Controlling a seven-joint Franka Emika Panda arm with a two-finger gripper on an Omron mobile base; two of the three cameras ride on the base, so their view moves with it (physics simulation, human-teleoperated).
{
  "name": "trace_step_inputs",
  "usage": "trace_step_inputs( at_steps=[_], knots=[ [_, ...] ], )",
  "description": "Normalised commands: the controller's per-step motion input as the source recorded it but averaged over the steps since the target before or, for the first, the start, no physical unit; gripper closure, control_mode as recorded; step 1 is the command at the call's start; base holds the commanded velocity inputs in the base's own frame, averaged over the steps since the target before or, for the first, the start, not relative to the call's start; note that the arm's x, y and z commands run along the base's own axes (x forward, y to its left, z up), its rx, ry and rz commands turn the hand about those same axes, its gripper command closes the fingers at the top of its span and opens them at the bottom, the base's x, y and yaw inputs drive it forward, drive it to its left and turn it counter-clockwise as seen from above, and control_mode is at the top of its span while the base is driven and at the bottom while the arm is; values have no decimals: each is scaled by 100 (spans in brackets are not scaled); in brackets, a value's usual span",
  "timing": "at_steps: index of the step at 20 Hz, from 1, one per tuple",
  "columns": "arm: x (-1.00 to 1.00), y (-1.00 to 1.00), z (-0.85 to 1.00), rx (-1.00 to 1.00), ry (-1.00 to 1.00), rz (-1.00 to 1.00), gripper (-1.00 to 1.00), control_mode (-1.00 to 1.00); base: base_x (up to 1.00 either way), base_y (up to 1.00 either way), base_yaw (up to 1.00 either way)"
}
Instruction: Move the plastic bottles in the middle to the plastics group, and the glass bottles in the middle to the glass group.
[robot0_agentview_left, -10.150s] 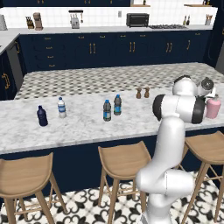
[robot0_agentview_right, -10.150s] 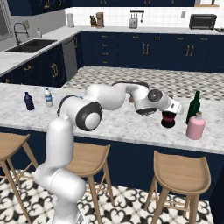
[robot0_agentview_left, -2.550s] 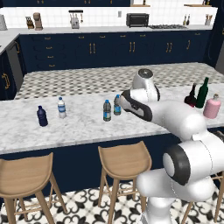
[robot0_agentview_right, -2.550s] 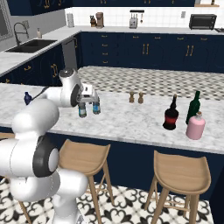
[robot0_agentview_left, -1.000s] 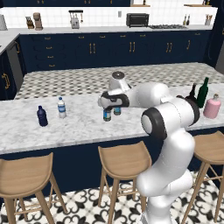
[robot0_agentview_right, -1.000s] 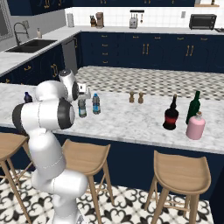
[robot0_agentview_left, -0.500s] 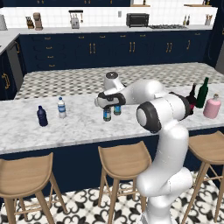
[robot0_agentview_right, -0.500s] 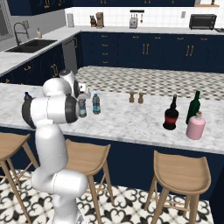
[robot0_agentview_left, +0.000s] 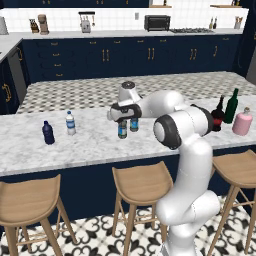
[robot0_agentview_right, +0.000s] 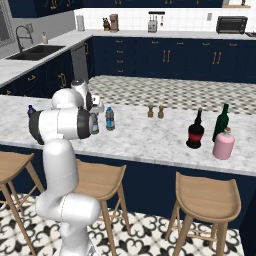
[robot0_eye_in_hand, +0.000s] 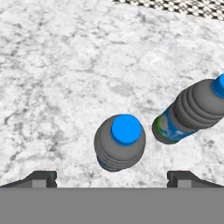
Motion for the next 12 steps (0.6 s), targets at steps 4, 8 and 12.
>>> trace_step_inputs(
  at_steps=[4,8,12],
  knots=[
    [0,-2,-9,2,5,0,-100,-100,0,0,0],
    [16,-12,-7,1,4,0,-100,-100,0,0,0],
    [24,-1,-1,1,5,0,-100,-100,0,0,0]
  ],
)
